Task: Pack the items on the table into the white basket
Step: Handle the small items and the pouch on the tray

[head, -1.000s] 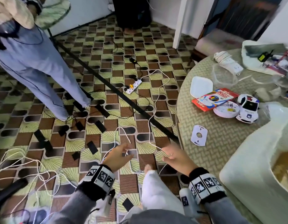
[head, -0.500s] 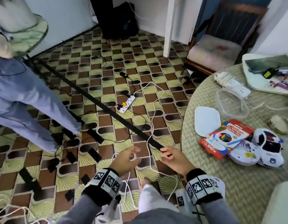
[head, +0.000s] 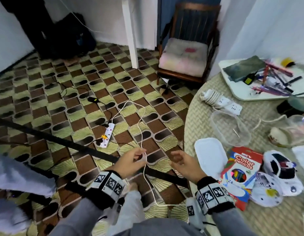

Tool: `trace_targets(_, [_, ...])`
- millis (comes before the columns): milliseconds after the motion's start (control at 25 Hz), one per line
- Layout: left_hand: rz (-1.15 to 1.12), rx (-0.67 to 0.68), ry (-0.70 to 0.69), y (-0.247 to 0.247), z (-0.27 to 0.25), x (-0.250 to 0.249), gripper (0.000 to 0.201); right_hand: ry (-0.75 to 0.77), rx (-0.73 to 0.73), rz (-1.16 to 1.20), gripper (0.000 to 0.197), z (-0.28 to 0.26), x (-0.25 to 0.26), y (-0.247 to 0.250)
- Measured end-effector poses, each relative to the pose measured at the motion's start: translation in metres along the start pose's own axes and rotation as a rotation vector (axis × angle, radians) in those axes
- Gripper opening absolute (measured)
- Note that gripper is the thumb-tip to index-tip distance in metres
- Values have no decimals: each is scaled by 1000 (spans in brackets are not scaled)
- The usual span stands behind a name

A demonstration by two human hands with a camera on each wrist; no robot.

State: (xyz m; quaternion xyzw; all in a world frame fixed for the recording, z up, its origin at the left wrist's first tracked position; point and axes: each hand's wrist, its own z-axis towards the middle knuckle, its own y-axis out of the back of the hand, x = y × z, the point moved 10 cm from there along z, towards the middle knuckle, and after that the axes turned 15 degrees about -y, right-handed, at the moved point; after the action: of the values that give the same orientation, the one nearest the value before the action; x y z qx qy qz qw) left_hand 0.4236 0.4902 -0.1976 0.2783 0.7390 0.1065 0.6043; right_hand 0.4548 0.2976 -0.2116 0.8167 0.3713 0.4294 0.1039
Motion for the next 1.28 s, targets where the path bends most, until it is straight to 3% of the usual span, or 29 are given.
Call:
trace_targets(320, [48, 242, -157, 53, 129, -12, 41, -128, -265, 279, 41, 55, 30, 45])
trace_targets(520, [147, 357, -255, 76, 191, -24, 43, -218, -357, 291, 45, 81, 51, 51])
trace_targets(720, [152, 457, -286, 69, 241, -32, 41, -249, -409, 361, 48, 107, 61, 71])
trace_targets(920, [87, 525, -272, 53, 310, -50, 38, -275, -457, 428, 49, 148, 62, 122])
trace_targets(1280, [68, 552, -327, 39, 429, -118, 33, -254, -482, 448, 46, 213, 81, 208])
